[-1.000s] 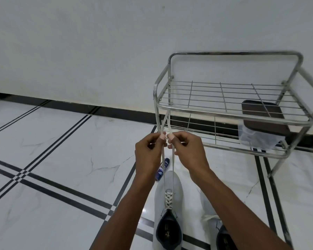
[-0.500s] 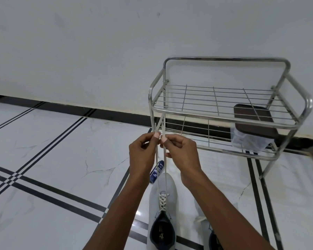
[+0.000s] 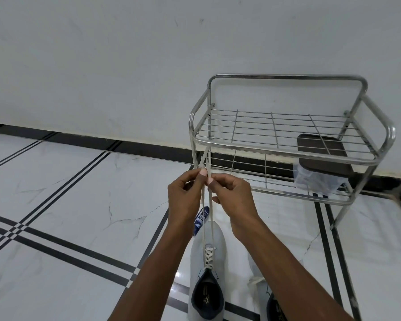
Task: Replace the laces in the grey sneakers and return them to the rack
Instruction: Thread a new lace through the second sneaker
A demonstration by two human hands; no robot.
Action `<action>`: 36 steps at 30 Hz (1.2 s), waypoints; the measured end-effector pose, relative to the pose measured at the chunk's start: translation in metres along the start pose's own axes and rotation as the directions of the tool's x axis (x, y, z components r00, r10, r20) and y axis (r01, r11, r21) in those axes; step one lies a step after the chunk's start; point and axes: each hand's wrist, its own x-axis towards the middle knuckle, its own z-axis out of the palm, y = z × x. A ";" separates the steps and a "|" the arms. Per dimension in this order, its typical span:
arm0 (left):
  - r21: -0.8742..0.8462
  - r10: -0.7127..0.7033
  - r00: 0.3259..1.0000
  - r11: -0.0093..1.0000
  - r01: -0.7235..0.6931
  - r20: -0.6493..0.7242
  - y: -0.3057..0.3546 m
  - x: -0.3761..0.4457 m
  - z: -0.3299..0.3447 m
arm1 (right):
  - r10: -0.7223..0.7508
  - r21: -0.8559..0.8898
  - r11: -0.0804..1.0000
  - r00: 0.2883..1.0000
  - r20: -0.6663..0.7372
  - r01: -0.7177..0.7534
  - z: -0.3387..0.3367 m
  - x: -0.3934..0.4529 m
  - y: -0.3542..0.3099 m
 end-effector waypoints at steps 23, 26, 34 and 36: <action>0.019 -0.175 0.972 0.983 0.180 -0.158 -0.064 -0.011 -0.034 | 0.108 -0.197 0.971 0.984 -0.143 -0.136 -0.026 0.004 0.069; 0.124 -0.281 0.923 0.939 0.322 -0.263 -0.114 -0.033 -0.049 | 0.056 -0.421 0.893 0.968 -0.246 -0.158 -0.045 -0.004 0.119; 0.376 -0.575 0.791 0.700 0.607 -0.208 -0.179 -0.087 -0.050 | 0.583 -0.529 0.631 0.797 -0.158 -0.567 -0.054 -0.041 0.213; 0.411 -0.556 0.808 0.701 0.583 -0.198 -0.179 -0.086 -0.049 | 0.629 -0.348 0.696 0.767 -0.128 -0.629 -0.047 -0.046 0.217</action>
